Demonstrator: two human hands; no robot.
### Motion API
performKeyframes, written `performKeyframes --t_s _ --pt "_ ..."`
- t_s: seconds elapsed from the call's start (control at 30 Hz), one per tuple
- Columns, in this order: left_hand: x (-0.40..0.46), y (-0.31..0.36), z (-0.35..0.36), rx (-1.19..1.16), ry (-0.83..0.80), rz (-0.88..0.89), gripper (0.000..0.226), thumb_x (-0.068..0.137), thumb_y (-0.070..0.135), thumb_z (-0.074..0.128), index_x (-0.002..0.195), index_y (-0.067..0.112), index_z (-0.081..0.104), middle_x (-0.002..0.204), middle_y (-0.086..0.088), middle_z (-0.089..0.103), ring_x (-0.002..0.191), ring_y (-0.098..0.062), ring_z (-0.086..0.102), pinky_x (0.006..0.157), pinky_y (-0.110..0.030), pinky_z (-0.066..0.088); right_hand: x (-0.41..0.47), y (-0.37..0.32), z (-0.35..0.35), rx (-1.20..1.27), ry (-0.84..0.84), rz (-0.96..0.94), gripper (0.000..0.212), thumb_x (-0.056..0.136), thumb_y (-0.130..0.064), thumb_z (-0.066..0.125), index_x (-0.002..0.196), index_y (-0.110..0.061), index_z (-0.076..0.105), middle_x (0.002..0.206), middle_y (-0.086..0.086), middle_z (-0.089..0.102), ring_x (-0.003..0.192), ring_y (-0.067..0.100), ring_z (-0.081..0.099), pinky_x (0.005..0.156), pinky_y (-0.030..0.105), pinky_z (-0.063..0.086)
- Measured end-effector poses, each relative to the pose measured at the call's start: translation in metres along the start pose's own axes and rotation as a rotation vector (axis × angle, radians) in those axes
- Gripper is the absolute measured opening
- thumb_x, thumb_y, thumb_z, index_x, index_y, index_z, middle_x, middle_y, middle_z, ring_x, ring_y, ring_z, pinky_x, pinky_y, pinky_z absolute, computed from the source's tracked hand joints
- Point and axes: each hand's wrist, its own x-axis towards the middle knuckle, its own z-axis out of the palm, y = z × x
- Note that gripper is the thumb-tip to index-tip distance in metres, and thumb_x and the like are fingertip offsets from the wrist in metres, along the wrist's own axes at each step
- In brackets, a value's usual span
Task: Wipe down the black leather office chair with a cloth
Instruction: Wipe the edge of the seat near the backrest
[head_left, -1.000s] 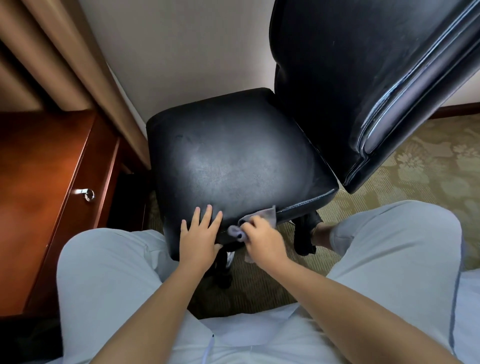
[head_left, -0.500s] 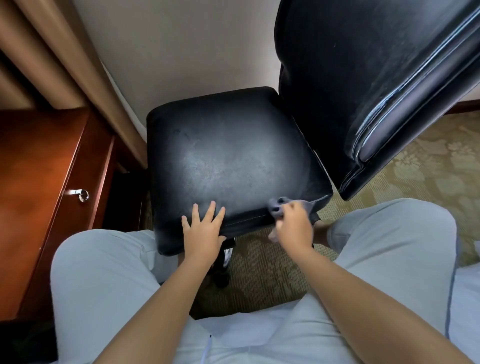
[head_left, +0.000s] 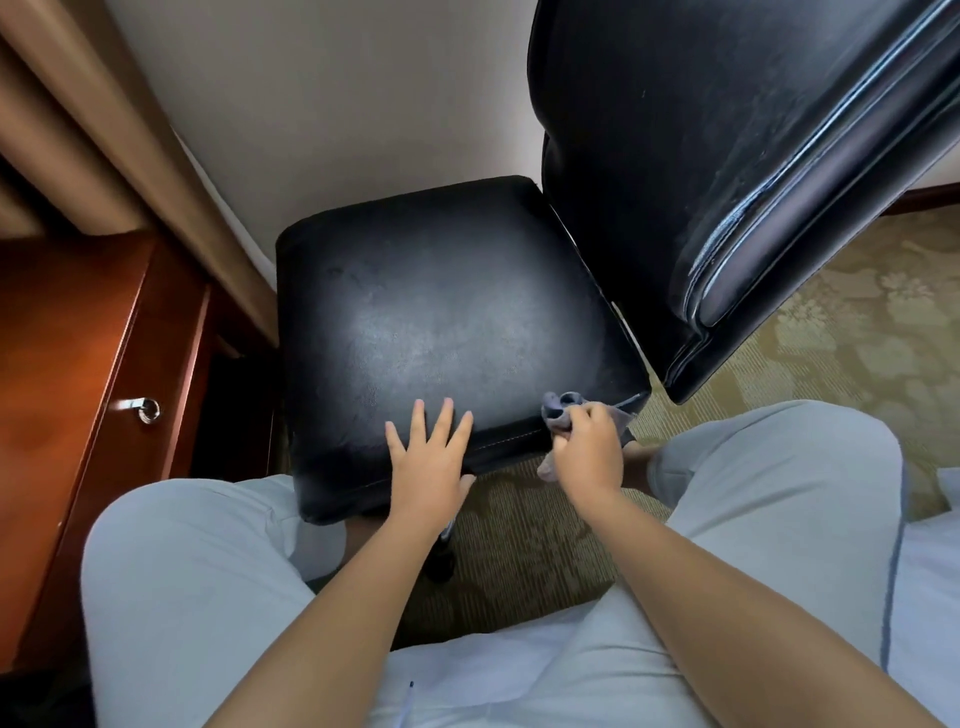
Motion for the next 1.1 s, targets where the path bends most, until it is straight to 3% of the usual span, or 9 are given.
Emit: performKeyframes --t_s 0.1,0.2,0.27,0.37,0.47,0.77,0.9,1.0,1.1 --pt "0.009 0.011 -0.001 -0.029 -0.018 0.011 0.078 0.095 0.045 0.049 0.152 0.025 0.0 0.16 0.0 -0.008 0.146 -0.033 -0.01 0.113 -0.061 0.002 -0.019 -0.014 0.013 -0.064 -0.093 -0.259 0.021 0.08 -0.004 0.062 0.1 -0.004 0.064 0.112 0.009 0.054 0.104 0.025 0.051 0.085 0.032 0.044" --pt "0.011 0.008 0.001 -0.02 -0.025 0.013 0.076 0.095 0.043 0.048 0.152 0.026 0.001 0.161 0.0 -0.006 0.146 -0.033 -0.007 0.113 -0.061 0.006 -0.028 -0.018 0.023 -0.059 -0.161 -0.424 0.021 0.071 -0.001 0.068 0.092 -0.004 0.066 0.101 0.01 0.058 0.093 0.028 0.056 0.067 0.034 0.05" --pt "0.011 0.003 0.0 0.005 -0.024 0.032 0.075 0.095 0.045 0.047 0.152 0.025 0.003 0.161 -0.001 -0.003 0.146 -0.033 -0.004 0.112 -0.061 0.009 -0.022 -0.011 0.021 -0.062 -0.113 -0.382 0.021 0.069 -0.001 0.068 0.089 -0.005 0.066 0.098 0.009 0.059 0.087 0.028 0.058 0.06 0.033 0.048" --pt "0.011 0.004 -0.001 0.011 -0.025 0.035 0.076 0.094 0.047 0.048 0.152 0.025 0.004 0.161 -0.002 -0.002 0.146 -0.034 -0.002 0.112 -0.061 0.01 -0.011 0.001 0.013 -0.066 -0.03 -0.146 0.024 0.082 -0.005 0.06 0.105 -0.006 0.065 0.11 0.01 0.056 0.1 0.027 0.053 0.07 0.036 0.047" --pt "0.012 0.006 -0.002 -0.019 -0.02 0.027 0.077 0.093 0.047 0.051 0.152 0.027 0.006 0.161 0.001 0.0 0.147 -0.032 -0.001 0.113 -0.059 0.011 -0.008 0.003 0.012 -0.08 0.004 -0.071 0.025 0.086 -0.007 0.057 0.11 -0.005 0.064 0.114 0.01 0.055 0.105 0.026 0.05 0.076 0.036 0.046" --pt "0.013 -0.017 -0.003 -0.013 0.013 0.056 0.087 0.086 0.044 0.063 0.151 0.024 0.01 0.16 0.007 0.004 0.147 -0.02 0.007 0.115 -0.047 0.018 -0.019 -0.012 0.018 -0.066 -0.075 -0.416 0.02 0.072 0.0 0.068 0.091 -0.001 0.069 0.106 0.011 0.06 0.095 0.03 0.056 0.065 0.039 0.052" --pt "0.01 -0.032 -0.004 -0.012 -0.012 0.065 0.092 0.083 0.043 0.067 0.152 0.022 0.009 0.16 0.0 0.003 0.147 -0.018 0.007 0.116 -0.041 0.018 -0.006 0.001 0.009 -0.016 0.0 -0.288 0.021 0.079 -0.002 0.065 0.099 -0.004 0.071 0.102 0.008 0.061 0.095 0.027 0.054 0.069 0.036 0.048" --pt "0.004 -0.035 -0.003 0.008 -0.055 0.023 0.09 0.086 0.044 0.064 0.151 0.034 0.002 0.16 0.001 -0.005 0.147 -0.023 -0.004 0.114 -0.055 0.013 -0.011 -0.005 0.013 0.002 0.062 -0.221 0.022 0.075 0.001 0.067 0.096 -0.003 0.071 0.099 0.009 0.062 0.095 0.029 0.054 0.071 0.036 0.047" --pt "-0.002 -0.037 0.002 0.028 -0.073 -0.026 0.085 0.091 0.044 0.056 0.147 0.044 -0.008 0.159 0.001 -0.016 0.145 -0.032 -0.013 0.108 -0.066 0.012 -0.021 -0.021 0.021 0.029 -0.038 -0.423 0.021 0.069 0.003 0.069 0.089 -0.003 0.071 0.097 0.007 0.062 0.089 0.027 0.055 0.071 0.035 0.048"
